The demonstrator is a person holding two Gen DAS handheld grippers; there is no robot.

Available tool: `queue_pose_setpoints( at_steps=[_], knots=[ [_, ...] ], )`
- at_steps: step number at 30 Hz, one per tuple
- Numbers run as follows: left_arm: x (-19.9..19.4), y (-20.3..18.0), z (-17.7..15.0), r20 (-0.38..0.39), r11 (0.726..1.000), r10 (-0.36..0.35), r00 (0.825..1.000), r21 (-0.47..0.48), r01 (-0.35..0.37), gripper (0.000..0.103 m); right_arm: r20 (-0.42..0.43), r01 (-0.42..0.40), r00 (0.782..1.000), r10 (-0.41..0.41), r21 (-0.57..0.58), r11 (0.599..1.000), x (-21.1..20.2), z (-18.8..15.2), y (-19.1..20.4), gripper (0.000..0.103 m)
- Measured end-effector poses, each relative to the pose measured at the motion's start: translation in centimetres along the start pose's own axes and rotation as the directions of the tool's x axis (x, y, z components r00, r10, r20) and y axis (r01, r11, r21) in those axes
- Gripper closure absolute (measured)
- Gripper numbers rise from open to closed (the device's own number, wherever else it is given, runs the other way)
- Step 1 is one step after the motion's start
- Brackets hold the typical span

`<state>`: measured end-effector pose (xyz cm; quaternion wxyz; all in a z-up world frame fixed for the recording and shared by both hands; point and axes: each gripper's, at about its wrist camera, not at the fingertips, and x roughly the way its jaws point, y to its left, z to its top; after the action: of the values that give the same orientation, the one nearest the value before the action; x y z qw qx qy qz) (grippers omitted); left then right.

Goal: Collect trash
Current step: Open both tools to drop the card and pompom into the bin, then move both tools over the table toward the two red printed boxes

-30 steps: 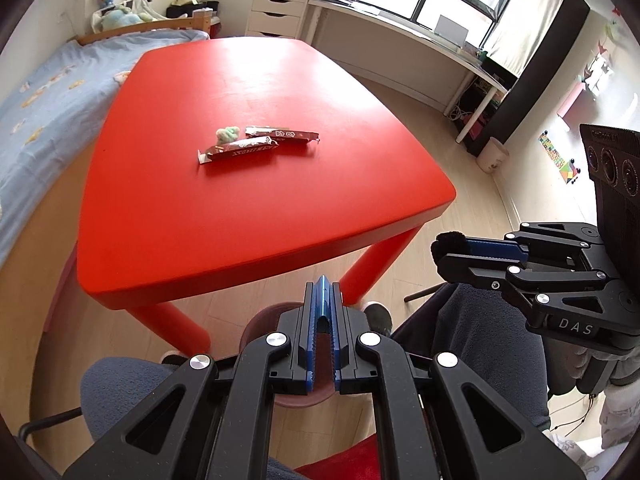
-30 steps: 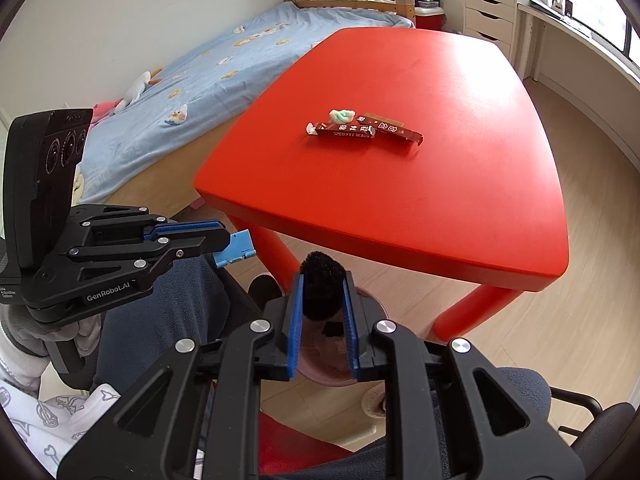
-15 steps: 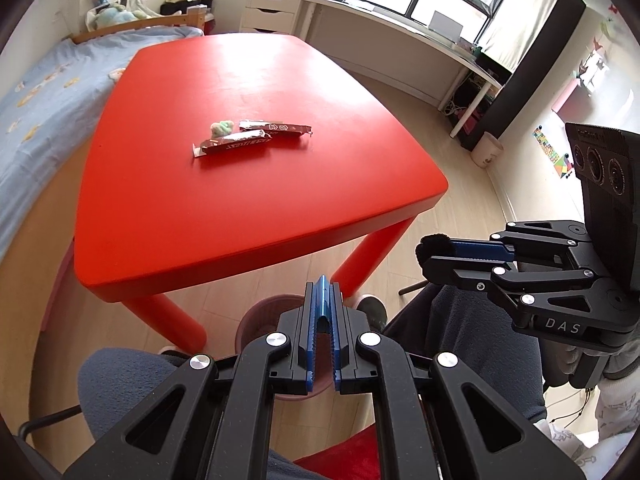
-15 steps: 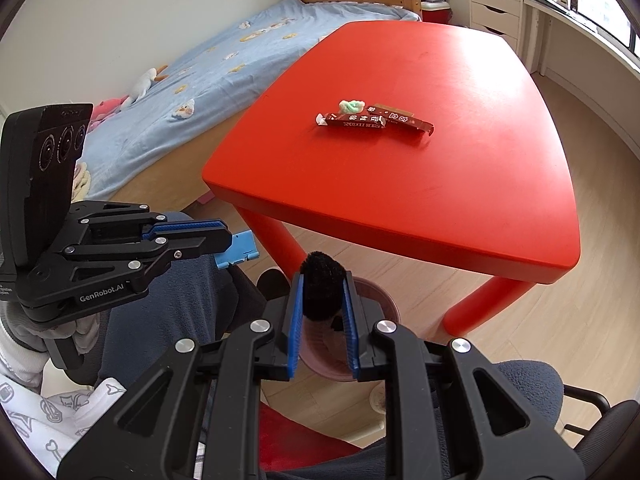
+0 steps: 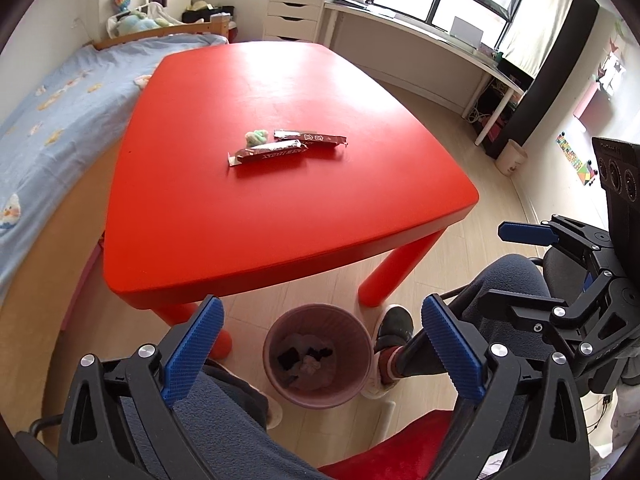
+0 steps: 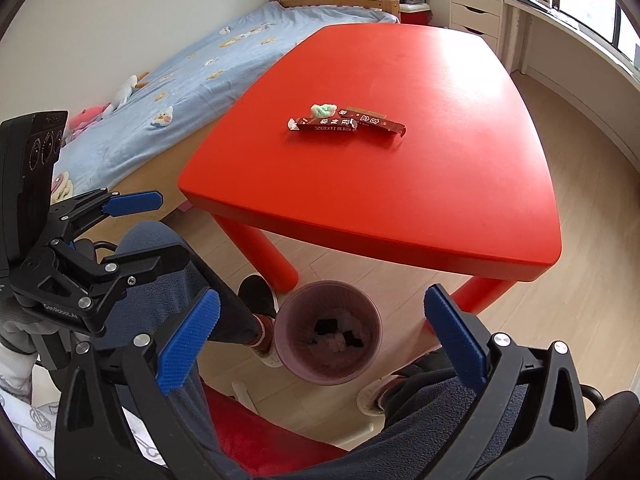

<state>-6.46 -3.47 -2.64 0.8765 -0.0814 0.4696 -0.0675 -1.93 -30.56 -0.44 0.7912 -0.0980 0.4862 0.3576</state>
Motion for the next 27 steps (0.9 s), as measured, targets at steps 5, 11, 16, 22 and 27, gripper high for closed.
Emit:
queue_pose_setpoints(
  at_steps=[5, 11, 16, 22, 27],
  knots=[
    [0.0, 0.1, 0.1, -0.001, 1.0, -0.002, 1.0, -0.002, 0.002, 0.008, -0.005, -0.004, 1.0, 0.004, 0.005, 1.0, 0.2, 0.1, 0.0, 0.003],
    [-0.1, 0.2, 0.1, -0.001, 1.0, -0.006, 1.0, -0.004, 0.006, 0.008, -0.007, -0.009, 1.0, 0.009, 0.004, 1.0, 0.4, 0.1, 0.0, 0.003],
    [0.0, 0.3, 0.1, -0.004, 1.0, -0.009, 1.0, -0.002, 0.009, 0.008, -0.007, -0.015, 1.0, 0.015, 0.003, 1.0, 0.4, 0.3, 0.0, 0.003],
    [0.2, 0.7, 0.6, -0.003, 1.0, -0.02, 1.0, 0.008, 0.02, 0.008, -0.002, -0.025, 1.0, 0.025, -0.002, 1.0, 0.4, 0.9, -0.2, 0.003],
    [0.4, 1.3, 1.8, 0.002, 1.0, -0.017, 1.0, 0.021, 0.017, 0.008, 0.014, -0.018, 1.0, 0.018, -0.019, 1.0, 0.1, 2.4, -0.7, 0.003]
  ],
)
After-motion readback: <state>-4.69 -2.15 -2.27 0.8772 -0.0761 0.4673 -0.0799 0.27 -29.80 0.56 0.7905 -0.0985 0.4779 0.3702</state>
